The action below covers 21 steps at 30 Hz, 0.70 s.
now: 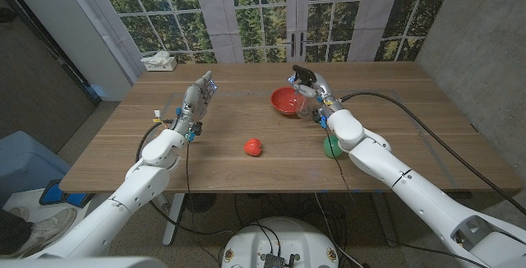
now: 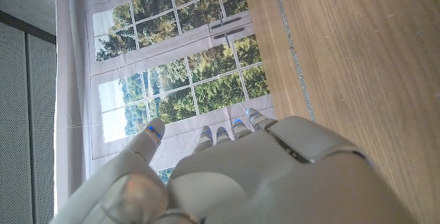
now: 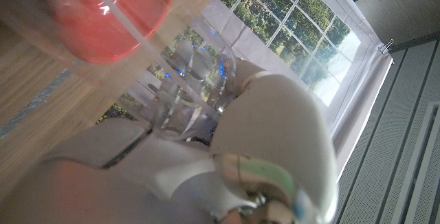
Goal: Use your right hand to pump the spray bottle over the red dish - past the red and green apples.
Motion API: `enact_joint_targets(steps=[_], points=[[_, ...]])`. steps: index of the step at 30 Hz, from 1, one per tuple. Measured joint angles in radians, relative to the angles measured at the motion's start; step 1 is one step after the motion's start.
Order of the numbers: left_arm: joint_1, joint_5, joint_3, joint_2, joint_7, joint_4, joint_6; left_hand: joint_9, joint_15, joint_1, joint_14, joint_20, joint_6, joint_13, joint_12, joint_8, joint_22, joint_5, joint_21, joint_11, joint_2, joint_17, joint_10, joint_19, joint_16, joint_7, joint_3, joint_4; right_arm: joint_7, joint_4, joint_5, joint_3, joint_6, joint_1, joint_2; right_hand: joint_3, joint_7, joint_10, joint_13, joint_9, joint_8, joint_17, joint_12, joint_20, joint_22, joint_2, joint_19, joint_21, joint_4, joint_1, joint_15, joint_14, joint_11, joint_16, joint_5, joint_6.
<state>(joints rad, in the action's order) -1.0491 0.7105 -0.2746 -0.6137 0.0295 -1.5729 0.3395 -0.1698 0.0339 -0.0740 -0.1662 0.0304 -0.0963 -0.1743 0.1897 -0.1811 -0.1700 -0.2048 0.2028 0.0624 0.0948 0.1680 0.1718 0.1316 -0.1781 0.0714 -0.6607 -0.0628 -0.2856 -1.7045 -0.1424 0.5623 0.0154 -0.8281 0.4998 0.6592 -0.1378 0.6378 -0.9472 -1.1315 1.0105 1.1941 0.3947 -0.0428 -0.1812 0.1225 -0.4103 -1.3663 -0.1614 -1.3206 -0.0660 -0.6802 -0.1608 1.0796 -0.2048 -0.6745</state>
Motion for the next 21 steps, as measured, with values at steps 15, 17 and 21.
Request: enact_joint_targets(steps=[15, 17, 21], points=[[0.013, 0.006, -0.001, 0.006, 0.011, 0.021, 0.003, 0.0, 0.0, -0.004, 0.0, 0.005, 0.0, 0.0, 0.0, 0.0, 0.0, 0.0, 0.0, 0.0, 0.004, 0.0, 0.0, -0.005, 0.0, 0.0, 0.0, 0.0, 0.005, -0.109, -0.022, 0.01, 0.264, 0.044, 0.032, 0.0, 0.0, 0.0, -0.005, -0.001, 0.0, 0.0, -0.008, 0.0, 0.005, -0.005, 0.0, -0.007, 0.0, -0.005, 0.0, 0.0, 0.0, 0.0, -0.008, 0.011], [0.015, 0.007, -0.002, 0.007, 0.015, 0.024, 0.004, 0.0, 0.0, -0.004, 0.0, 0.005, 0.0, 0.0, 0.0, 0.0, 0.0, 0.0, 0.0, 0.0, 0.004, 0.0, 0.0, -0.005, 0.0, 0.0, 0.0, 0.0, 0.013, -0.124, -0.034, 0.011, 0.302, 0.053, 0.039, 0.0, 0.0, 0.004, -0.005, -0.001, 0.004, 0.0, -0.008, 0.0, 0.005, -0.005, 0.0, -0.007, 0.0, -0.005, 0.0, 0.0, 0.004, 0.0, -0.008, 0.011], [0.018, 0.008, -0.004, 0.008, 0.017, 0.027, 0.004, 0.0, 0.0, -0.004, 0.0, 0.005, 0.0, 0.0, 0.0, 0.0, 0.0, 0.0, 0.0, 0.0, 0.004, 0.0, 0.0, -0.005, 0.0, 0.0, 0.0, 0.0, 0.032, -0.147, -0.067, 0.011, 0.395, 0.07, 0.049, 0.0, 0.0, 0.002, -0.005, -0.001, 0.008, 0.0, -0.008, 0.0, 0.005, -0.005, 0.0, -0.007, 0.0, -0.005, -0.001, -0.001, 0.009, 0.0, -0.008, 0.011]])
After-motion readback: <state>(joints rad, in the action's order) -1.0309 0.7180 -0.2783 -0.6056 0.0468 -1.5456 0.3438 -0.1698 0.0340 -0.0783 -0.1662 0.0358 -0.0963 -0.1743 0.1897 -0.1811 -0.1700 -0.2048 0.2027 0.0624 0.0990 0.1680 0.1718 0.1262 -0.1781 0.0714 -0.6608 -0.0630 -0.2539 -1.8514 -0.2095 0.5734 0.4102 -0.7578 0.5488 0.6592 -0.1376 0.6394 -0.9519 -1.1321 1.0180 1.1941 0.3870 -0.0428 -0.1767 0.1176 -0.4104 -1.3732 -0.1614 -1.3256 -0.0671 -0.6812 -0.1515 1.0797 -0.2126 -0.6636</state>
